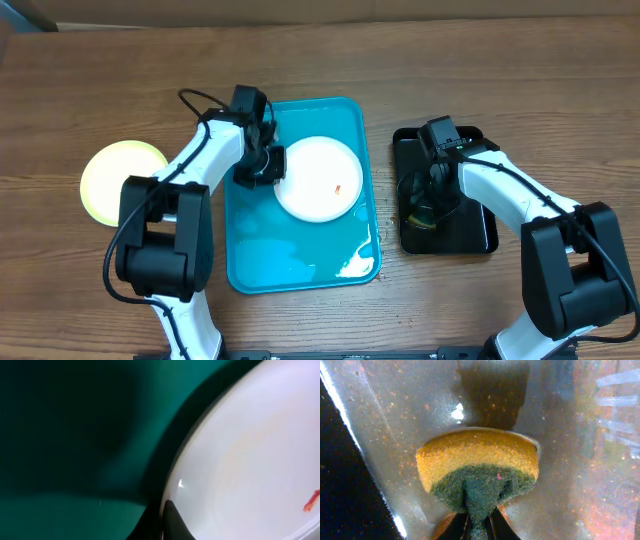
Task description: Clean dirty plates on tray and stack at the side
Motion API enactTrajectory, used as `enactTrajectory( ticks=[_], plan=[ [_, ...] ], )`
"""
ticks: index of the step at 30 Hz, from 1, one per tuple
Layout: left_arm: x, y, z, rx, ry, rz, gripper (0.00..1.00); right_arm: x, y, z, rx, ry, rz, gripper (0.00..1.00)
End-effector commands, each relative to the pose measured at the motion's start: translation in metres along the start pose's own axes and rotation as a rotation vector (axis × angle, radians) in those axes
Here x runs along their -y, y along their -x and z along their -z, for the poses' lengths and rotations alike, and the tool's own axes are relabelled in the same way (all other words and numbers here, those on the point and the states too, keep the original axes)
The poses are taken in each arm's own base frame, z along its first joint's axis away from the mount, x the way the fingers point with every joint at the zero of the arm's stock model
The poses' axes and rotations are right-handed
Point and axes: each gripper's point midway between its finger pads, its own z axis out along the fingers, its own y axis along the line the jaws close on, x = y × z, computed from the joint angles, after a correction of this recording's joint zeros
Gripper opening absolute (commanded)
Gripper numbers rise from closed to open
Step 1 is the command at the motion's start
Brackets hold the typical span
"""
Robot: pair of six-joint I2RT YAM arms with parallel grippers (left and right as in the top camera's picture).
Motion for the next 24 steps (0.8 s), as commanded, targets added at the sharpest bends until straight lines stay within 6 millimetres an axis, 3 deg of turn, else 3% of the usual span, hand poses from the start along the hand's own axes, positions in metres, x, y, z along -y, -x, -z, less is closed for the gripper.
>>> enactTrajectory(
  ticks=[1,4,8,12,17,19,21,24],
  plan=[
    [-0.027,-0.02,0.013,-0.052,0.157,0.072,0.04,0.006,-0.013,-0.005,-0.039,-0.016,0.005,0.09],
    [-0.041,-0.044,0.019,-0.14,0.23,0.13,0.04,0.007,-0.013,-0.005,-0.043,-0.018,0.006,0.09],
    [-0.042,-0.053,0.02,-0.176,0.239,0.138,0.04,0.007,-0.015,-0.005,-0.048,-0.021,0.005,0.09],
    [-0.04,-0.045,0.018,-0.143,0.222,0.134,0.36,0.008,-0.015,-0.005,-0.049,-0.022,0.006,0.09],
    [-0.034,-0.038,0.024,-0.131,0.198,0.111,0.47,0.008,-0.015,-0.005,-0.048,-0.022,0.017,0.1],
    [-0.032,-0.032,0.033,-0.117,0.193,0.091,0.45,0.008,-0.015,-0.005,-0.048,-0.023,0.017,0.1],
    [-0.027,-0.025,0.051,-0.092,0.178,0.05,0.41,0.008,-0.015,-0.005,-0.049,-0.023,0.017,0.1],
    [-0.021,-0.018,0.083,-0.016,0.162,0.009,0.42,0.008,-0.016,-0.004,-0.051,-0.024,0.017,0.1]
  ],
)
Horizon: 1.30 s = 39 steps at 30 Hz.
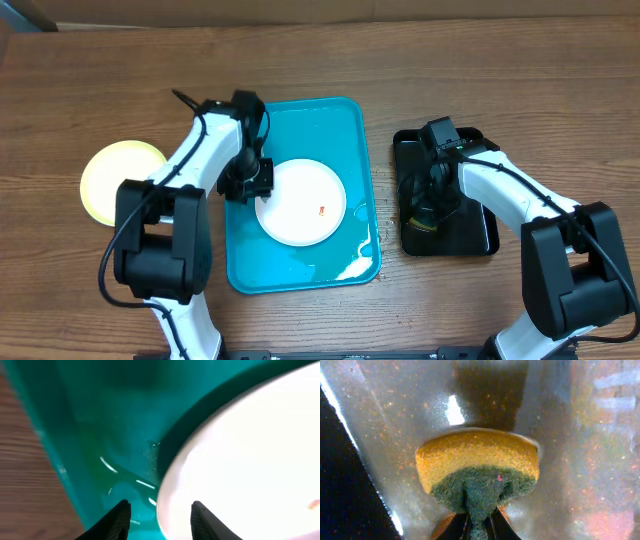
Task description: Clean dirty plates on tray and stack at the side
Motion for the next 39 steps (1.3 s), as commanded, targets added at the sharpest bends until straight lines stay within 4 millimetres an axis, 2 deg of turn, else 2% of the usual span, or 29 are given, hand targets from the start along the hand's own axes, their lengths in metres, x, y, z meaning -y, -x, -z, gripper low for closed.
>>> enactTrajectory(
  ticks=[1,5,7,9,11,12,14,19,21,23,26,28,30,31,33,36,37,39],
  plan=[
    [0.0,0.01,0.069,0.188,-0.045,-0.071,0.43,0.006,-0.012,-0.005,-0.035,-0.018,0.006,0.1],
    [-0.009,-0.007,0.113,0.289,-0.052,-0.059,0.51,0.007,-0.012,-0.005,-0.038,-0.019,0.009,0.1],
    [-0.017,-0.018,0.126,0.319,-0.038,-0.047,0.54,0.007,-0.012,-0.005,-0.037,-0.019,0.009,0.1],
    [-0.024,-0.027,0.129,0.341,-0.037,-0.034,0.58,0.007,-0.012,-0.005,-0.037,-0.019,0.009,0.1],
    [-0.028,-0.029,0.121,0.356,-0.04,-0.025,0.66,0.007,-0.012,-0.005,-0.037,-0.019,0.009,0.1],
    [-0.028,-0.027,0.116,0.365,-0.042,-0.022,0.75,0.006,-0.012,-0.005,-0.035,-0.018,0.009,0.1],
    [-0.026,-0.015,0.098,0.399,-0.056,-0.025,1.0,0.006,-0.011,-0.005,-0.031,-0.016,0.008,0.1],
    [-0.015,0.008,0.06,0.436,-0.084,-0.147,1.0,0.005,-0.01,-0.005,-0.028,-0.014,0.008,0.1],
    [-0.014,0.014,0.045,0.424,-0.074,-0.189,0.93,0.005,-0.01,-0.005,-0.027,-0.014,0.008,0.1],
    [-0.014,0.021,0.032,0.41,-0.066,-0.219,0.76,0.005,-0.01,-0.005,-0.028,-0.014,0.008,0.1],
    [-0.013,0.027,0.017,0.39,-0.06,-0.241,0.61,0.005,-0.01,-0.005,-0.028,-0.014,0.008,0.1],
    [-0.013,0.029,0.006,0.367,-0.06,-0.243,0.52,0.005,-0.01,-0.005,-0.028,-0.014,0.008,0.1],
    [-0.008,0.027,-0.007,0.329,-0.09,-0.256,0.47,0.005,-0.01,-0.005,-0.028,-0.014,0.008,0.1],
    [0.0,0.024,-0.017,0.297,-0.134,-0.299,0.37,0.005,-0.01,-0.005,-0.028,-0.014,0.008,0.1],
    [0.008,0.02,-0.025,0.268,-0.179,-0.343,0.33,0.005,-0.01,-0.005,-0.029,-0.014,0.008,0.1],
    [0.012,0.018,-0.03,0.251,-0.203,-0.355,0.36,0.006,-0.011,-0.005,-0.031,-0.015,0.008,0.1],
    [0.012,0.018,-0.03,0.252,-0.201,-0.355,0.32,0.006,-0.011,-0.005,-0.031,-0.016,0.008,0.1],
    [0.01,0.018,-0.03,0.252,-0.194,-0.353,0.13,0.006,-0.011,-0.005,-0.031,-0.016,0.008,0.1]
  ],
)
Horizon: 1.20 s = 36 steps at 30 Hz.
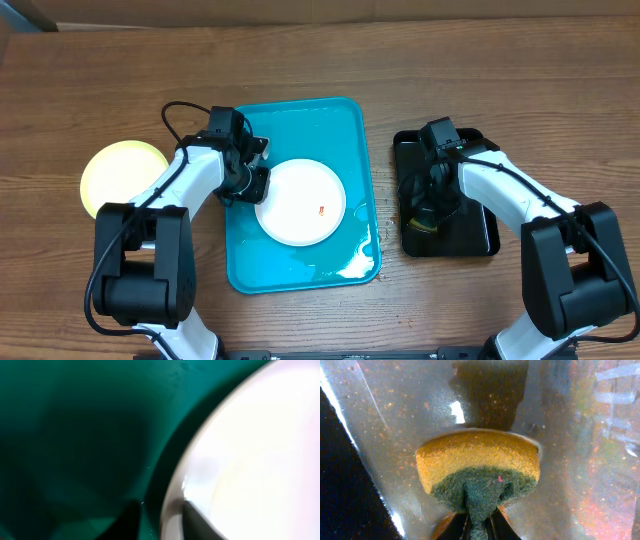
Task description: Clean dirty plates on tray and stack at the side
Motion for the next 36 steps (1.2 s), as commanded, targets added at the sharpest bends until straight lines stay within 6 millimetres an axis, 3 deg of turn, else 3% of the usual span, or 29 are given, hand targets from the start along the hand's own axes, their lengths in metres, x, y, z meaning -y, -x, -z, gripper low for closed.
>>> enactTrajectory(
  ticks=[1,4,9,13,21,24,30,36],
  plan=[
    [0.004,-0.005,-0.006,-0.021,-0.037,-0.022,0.04,0.005,-0.01,-0.005,-0.029,-0.015,0.002,0.1],
    [0.003,-0.013,-0.006,-0.056,-0.03,0.009,0.04,0.005,-0.01,-0.005,-0.028,-0.014,0.002,0.1],
    [-0.022,-0.025,-0.004,-0.098,0.126,0.179,0.04,0.007,-0.004,-0.005,-0.009,-0.006,-0.01,0.1],
    [-0.019,-0.025,-0.004,-0.098,0.111,0.181,0.04,0.013,0.004,-0.002,0.002,0.0,-0.039,0.04],
    [-0.019,-0.028,-0.004,-0.106,0.117,0.29,0.04,0.003,0.017,0.053,0.04,0.042,0.056,0.04],
    [-0.019,-0.028,-0.004,-0.104,0.118,0.326,0.04,-0.001,0.019,0.064,0.076,0.056,0.066,0.04],
    [-0.011,-0.025,-0.005,-0.095,0.072,0.399,0.04,0.002,0.022,0.05,0.078,0.038,0.032,0.04],
    [-0.006,-0.025,-0.005,-0.098,0.047,0.402,0.04,0.005,0.016,0.015,0.059,0.031,0.008,0.04]
  ],
)
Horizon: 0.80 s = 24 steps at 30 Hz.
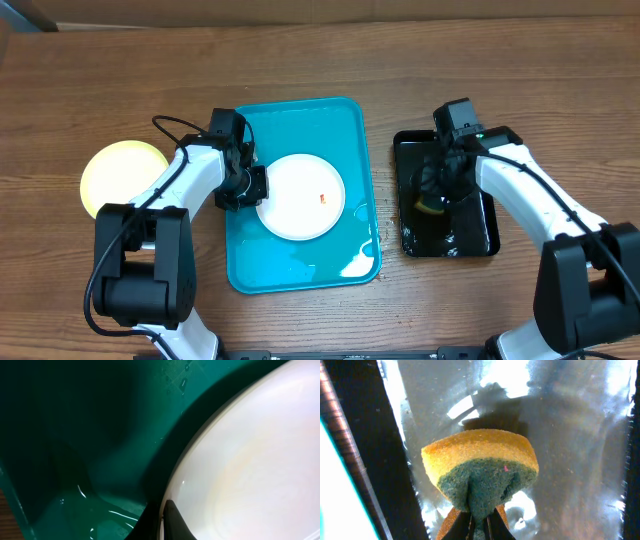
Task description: Clean dirty plates on tray and stack at the side
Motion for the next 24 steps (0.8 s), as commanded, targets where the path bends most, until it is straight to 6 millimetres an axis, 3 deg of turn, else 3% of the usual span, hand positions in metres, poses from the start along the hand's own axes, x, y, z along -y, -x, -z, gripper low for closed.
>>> enactTrajectory(
  ticks=[1,4,8,20,22,24],
  plan=[
    [-0.008,-0.005,-0.008,-0.023,0.027,0.037,0.04,0.009,-0.018,-0.024,-0.06,-0.036,-0.015,0.04],
    [-0.008,-0.005,-0.008,-0.022,0.027,0.025,0.04,0.013,-0.027,-0.035,-0.09,-0.048,-0.016,0.04],
    [-0.008,-0.005,-0.008,-0.022,0.027,0.021,0.04,0.013,-0.028,-0.029,-0.101,-0.052,-0.008,0.04],
    [-0.008,-0.005,-0.008,-0.021,0.029,0.006,0.04,-0.003,-0.004,0.051,0.009,0.008,0.002,0.04],
    [-0.008,-0.005,-0.008,-0.021,0.029,0.006,0.04,-0.016,-0.005,0.059,0.017,0.088,0.062,0.04],
    [-0.008,-0.005,-0.008,-0.022,0.027,0.006,0.04,-0.043,-0.01,0.07,0.016,0.234,0.163,0.04]
  ],
)
